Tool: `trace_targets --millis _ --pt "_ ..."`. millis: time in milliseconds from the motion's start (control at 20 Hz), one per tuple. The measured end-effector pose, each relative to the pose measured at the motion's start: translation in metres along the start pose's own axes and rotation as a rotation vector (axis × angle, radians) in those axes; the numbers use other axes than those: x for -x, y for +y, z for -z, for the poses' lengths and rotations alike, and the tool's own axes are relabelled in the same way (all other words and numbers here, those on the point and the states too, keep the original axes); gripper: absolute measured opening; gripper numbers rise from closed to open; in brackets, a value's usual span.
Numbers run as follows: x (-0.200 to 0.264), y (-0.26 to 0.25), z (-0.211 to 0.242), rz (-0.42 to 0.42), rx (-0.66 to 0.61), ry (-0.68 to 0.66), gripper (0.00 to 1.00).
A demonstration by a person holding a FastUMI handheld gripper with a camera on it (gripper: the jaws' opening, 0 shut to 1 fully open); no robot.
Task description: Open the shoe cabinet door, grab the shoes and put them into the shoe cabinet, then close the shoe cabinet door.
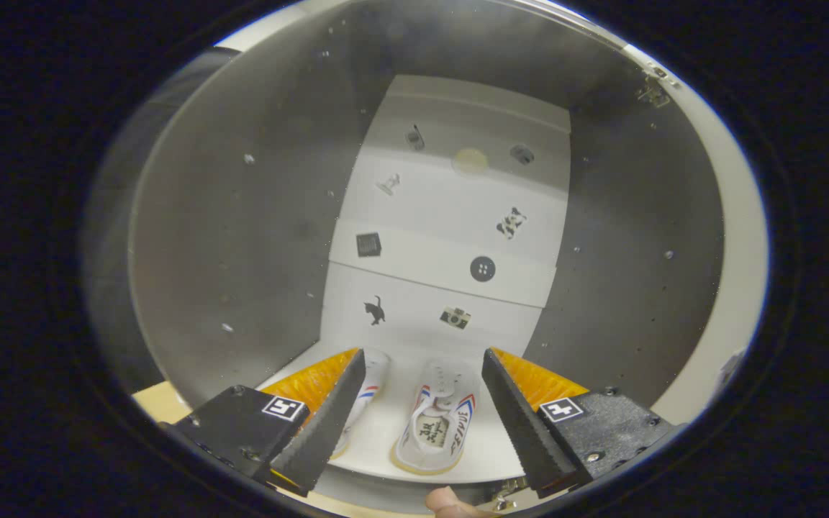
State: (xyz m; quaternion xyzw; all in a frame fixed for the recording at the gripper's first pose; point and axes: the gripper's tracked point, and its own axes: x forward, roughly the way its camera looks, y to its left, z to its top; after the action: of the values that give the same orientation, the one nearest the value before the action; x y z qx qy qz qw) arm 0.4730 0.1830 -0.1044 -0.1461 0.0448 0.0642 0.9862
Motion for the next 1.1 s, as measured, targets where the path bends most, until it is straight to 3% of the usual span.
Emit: trace_targets --millis 350,550,700,950,1100 --pt "0.119 0.031 -0.043 -0.055 -0.113 -0.043 1.0" --pt "0.199 0.03 -0.054 -0.018 -0.175 -0.048 1.0" --pt "0.272 0.04 -0.061 -0.102 -0.237 -0.041 1.0" --pt "0.393 0.019 -0.075 -0.185 -0.215 -0.045 1.0" --pt "0.441 -0.001 -0.076 -0.193 -0.199 -0.041 1.0"
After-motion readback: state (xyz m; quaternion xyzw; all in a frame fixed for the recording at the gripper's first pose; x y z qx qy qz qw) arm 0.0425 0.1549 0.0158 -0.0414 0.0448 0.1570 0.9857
